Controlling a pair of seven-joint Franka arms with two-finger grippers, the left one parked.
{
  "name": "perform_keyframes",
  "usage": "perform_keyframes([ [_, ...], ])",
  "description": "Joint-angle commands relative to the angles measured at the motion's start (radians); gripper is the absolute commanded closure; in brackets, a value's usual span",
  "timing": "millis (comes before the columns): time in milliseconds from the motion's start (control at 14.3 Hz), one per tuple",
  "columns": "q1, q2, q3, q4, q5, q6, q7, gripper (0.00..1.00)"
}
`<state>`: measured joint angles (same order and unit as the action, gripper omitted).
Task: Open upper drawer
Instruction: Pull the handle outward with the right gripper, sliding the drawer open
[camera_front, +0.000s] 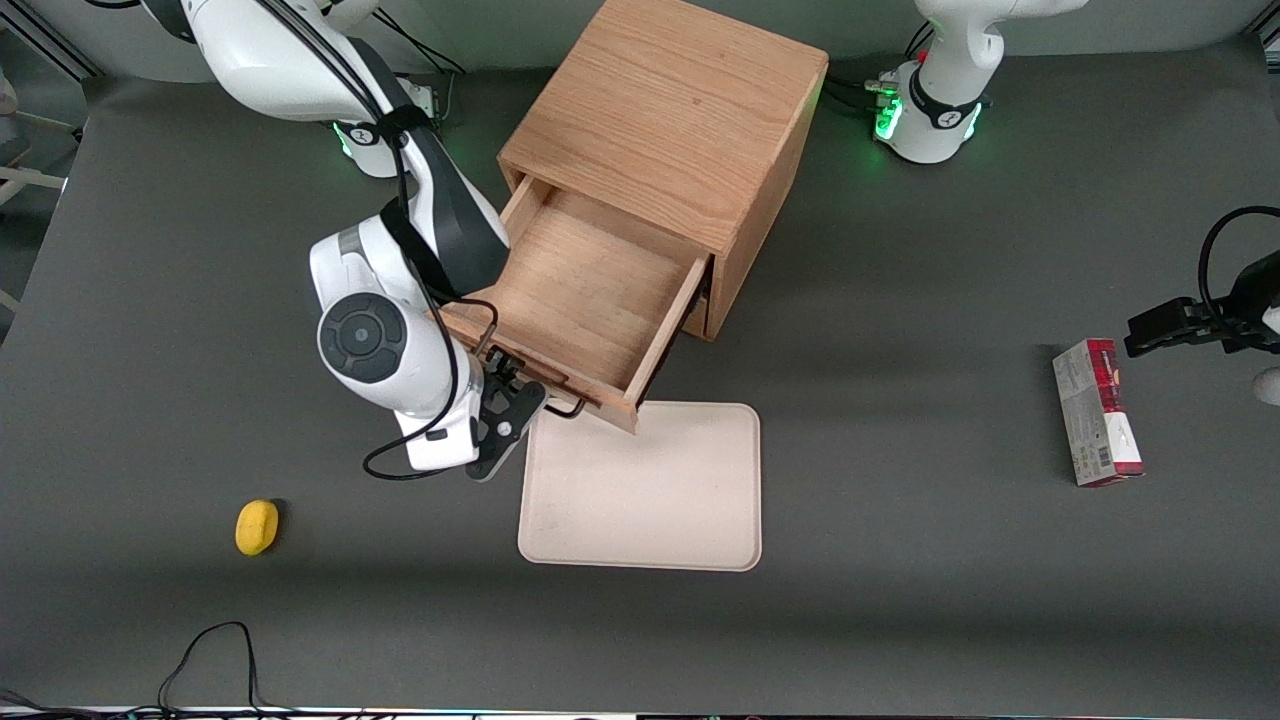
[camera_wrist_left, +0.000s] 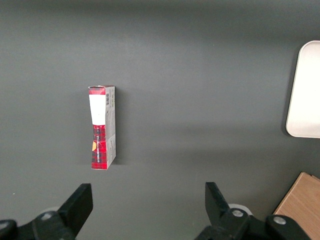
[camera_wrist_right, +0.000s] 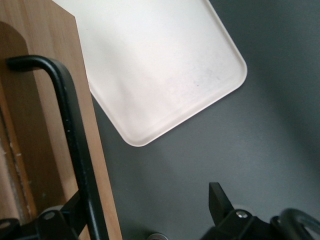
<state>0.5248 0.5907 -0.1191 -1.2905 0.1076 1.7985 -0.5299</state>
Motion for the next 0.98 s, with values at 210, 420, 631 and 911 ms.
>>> perform_keyframes([
  [210,-0.046,0.07,0.009,0.12,-0.005,-0.022,-0.018,0.0],
  [420,-0.049,0.09,0.009,0.148,-0.003,-0.019,-0.013,0.0],
  [631,-0.052,0.103,0.003,0.157,-0.005,-0.013,-0.013,0.0],
  [911,-0.08,0.107,0.012,0.171,-0.003,-0.01,-0.01,0.0],
])
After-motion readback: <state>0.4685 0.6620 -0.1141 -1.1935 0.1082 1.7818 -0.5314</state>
